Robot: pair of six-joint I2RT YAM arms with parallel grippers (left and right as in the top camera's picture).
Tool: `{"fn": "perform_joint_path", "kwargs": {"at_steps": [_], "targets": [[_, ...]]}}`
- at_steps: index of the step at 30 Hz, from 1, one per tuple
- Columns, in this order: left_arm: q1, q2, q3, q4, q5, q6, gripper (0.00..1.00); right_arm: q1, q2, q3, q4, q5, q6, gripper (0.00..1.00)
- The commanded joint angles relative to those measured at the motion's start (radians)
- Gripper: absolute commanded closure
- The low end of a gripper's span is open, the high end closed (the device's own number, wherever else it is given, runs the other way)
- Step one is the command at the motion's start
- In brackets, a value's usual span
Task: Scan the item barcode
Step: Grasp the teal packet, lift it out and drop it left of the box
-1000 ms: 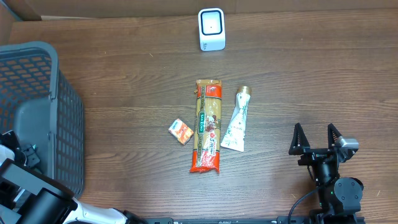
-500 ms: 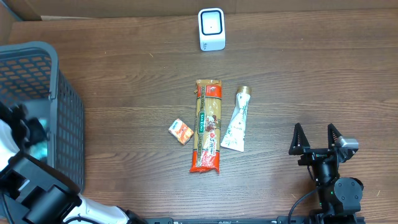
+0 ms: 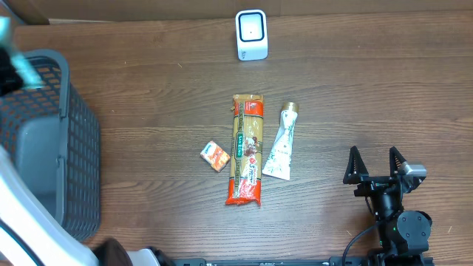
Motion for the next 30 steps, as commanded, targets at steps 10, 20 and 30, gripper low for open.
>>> {"fn": "perform_joint_path", "kwargs": {"at_steps": [10,20,30], "targets": [[-0.521,-0.006,-0.281,-0.219,-0.177,-0.124,0.96,0.008,-0.007,-0.011,0.003,-0.002,0.003,0.0],[-0.663,-0.005,-0.95,0.261,-0.301,-0.324,0.96,0.008,-0.007,-0.011,0.003,-0.003,0.003,0.0],[-0.665,0.012,-1.271,0.63,-0.285,-0.334,0.46,0.008,-0.007,-0.011,0.003,-0.002,0.003,0.0]]}}
